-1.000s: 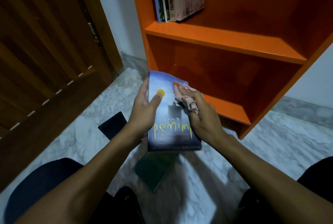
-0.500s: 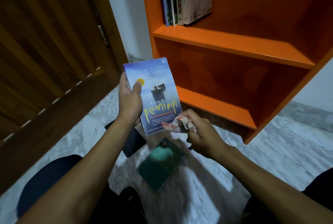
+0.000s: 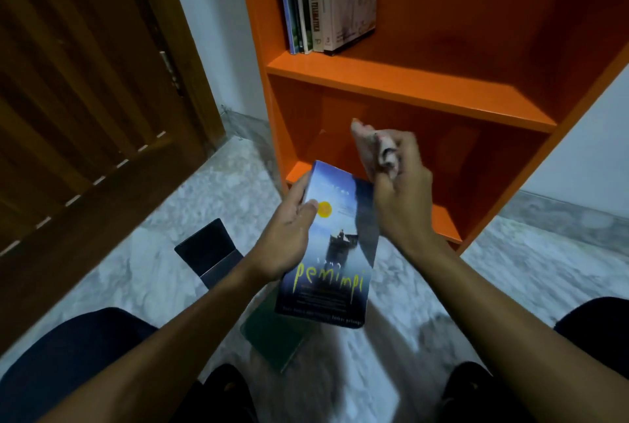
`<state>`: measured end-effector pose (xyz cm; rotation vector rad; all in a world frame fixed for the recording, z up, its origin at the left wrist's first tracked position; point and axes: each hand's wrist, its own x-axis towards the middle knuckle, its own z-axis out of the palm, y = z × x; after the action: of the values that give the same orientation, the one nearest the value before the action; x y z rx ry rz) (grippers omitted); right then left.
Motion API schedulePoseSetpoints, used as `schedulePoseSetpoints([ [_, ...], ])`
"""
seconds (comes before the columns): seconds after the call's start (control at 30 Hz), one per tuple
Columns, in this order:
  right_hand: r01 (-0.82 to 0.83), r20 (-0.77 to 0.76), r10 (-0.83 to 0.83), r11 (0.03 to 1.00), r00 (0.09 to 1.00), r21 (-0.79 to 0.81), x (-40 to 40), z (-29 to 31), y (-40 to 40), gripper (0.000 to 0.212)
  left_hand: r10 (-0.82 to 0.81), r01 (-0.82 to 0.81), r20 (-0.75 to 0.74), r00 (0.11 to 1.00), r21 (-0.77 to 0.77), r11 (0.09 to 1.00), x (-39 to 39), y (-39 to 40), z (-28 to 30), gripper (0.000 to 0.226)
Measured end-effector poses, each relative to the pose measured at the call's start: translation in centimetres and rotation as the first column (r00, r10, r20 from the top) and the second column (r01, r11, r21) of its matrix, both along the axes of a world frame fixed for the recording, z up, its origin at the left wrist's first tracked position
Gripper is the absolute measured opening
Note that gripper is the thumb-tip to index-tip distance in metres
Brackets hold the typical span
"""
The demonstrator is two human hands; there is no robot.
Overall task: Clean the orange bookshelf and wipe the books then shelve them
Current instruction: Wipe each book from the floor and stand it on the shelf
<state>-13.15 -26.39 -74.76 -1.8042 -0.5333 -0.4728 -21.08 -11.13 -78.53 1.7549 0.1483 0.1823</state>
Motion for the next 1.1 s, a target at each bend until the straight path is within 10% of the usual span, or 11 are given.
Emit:
schedulePoseSetpoints([
  [0.13,-0.186,0.113,0.254,0.889,0.961,-0.419,-1.2,-4.1,1.0,0.058,-0.009,0.008,-0.023,1.0,-0.072,0.997,0.3,-1.2,-0.7,0.051],
  [0.47,-0.395,0.003,0.448,0.791,0.894,-0.468,-3.3,-6.7,1.8,0.049,0.339,-0.345,-0.083,0.937,-0.382,0.857,1.6,1.8,-1.1,0.038],
  [0.67,-0.588,-0.074,0.616,0.698,0.784,-0.41,-5.7,-7.9,2.3,0.058,0.583,-0.567,-0.084,0.808,-0.381,0.73,2.2,4.5,-0.4,0.038],
  [0.93,-0.645,-0.329,0.562,0.718,0.759,-0.263,-5.6,-6.0,2.0,0.018,0.704,-0.646,-0.026,0.71,-0.424,0.635,2.1,6.8,0.5,0.04],
  [1.1,-0.429,-0.392,0.355,0.896,0.848,-0.117,-3.5,-5.6,1.2,0.018,0.638,-0.573,0.045,0.769,-0.395,0.719,1.8,6.7,2.1,0.039],
])
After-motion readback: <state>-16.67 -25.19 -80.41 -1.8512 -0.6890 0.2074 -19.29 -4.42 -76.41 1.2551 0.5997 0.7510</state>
